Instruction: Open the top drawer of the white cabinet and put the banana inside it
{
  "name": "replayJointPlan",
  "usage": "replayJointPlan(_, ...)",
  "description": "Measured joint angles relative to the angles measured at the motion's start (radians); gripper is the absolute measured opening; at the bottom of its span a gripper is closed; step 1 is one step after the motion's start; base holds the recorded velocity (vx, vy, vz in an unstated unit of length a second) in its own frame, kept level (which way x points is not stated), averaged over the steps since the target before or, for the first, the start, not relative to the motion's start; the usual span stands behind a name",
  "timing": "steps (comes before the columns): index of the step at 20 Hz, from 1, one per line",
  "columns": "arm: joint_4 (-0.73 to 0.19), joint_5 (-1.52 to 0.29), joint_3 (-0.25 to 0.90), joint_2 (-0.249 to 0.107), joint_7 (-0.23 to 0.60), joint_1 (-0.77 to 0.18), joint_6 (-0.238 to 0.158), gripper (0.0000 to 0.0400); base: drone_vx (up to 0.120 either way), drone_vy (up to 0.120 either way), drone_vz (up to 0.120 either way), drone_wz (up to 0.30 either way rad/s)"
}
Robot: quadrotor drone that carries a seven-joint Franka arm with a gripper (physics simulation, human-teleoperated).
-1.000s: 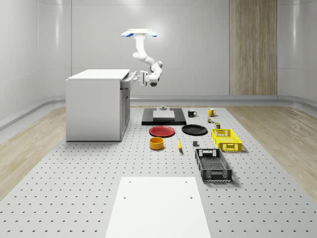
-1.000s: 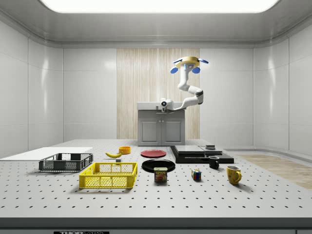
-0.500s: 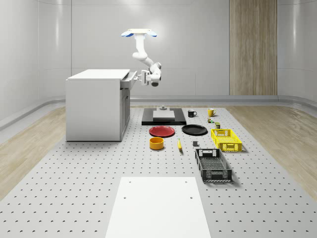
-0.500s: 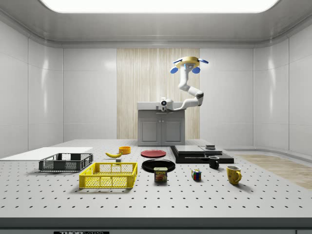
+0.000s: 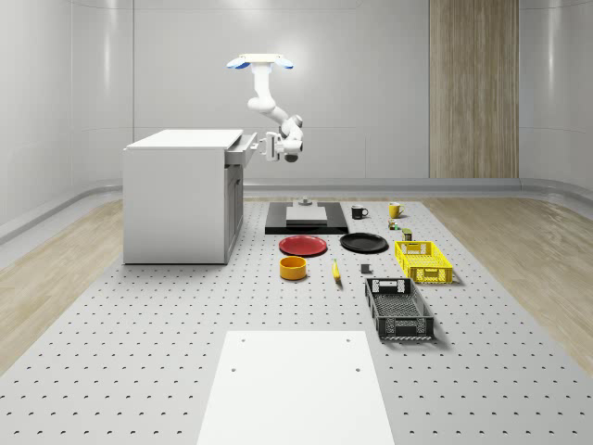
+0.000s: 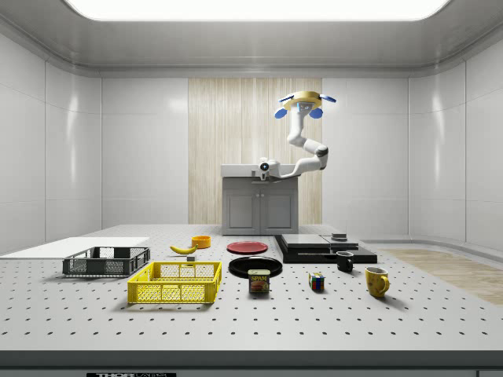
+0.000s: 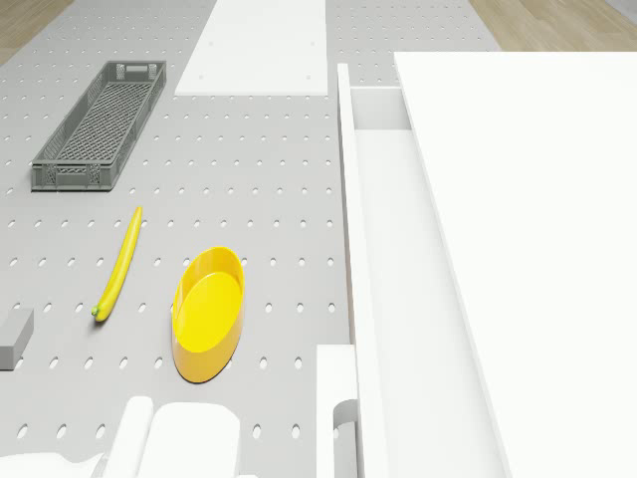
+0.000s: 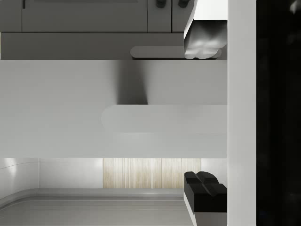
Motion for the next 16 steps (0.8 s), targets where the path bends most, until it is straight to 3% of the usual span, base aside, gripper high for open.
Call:
replayJointPlan(4, -0.025, 0.013, 0.024, -0.008, 0.0, 0.007, 0.036, 0.0388, 0.0, 0.0, 0.0, 0.0)
replayJointPlan(6, -0.033, 0.017, 0.031, -0.011, 0.001, 0.01, 0.049, 0.0277, 0.0, 0.0, 0.0, 0.0)
replayJointPlan(9, -0.041, 0.019, 0.037, -0.015, 0.003, 0.015, 0.062, 0.0186, 0.0, 0.0, 0.0, 0.0)
replayJointPlan(11, -0.044, 0.019, 0.04, -0.018, 0.004, 0.018, 0.068, 0.0154, 0.0, 0.0, 0.0, 0.0)
replayJointPlan(16, -0.041, 0.005, 0.035, -0.025, 0.01, 0.023, 0.068, 0.0143, 0.0, 0.0, 0.0, 0.0)
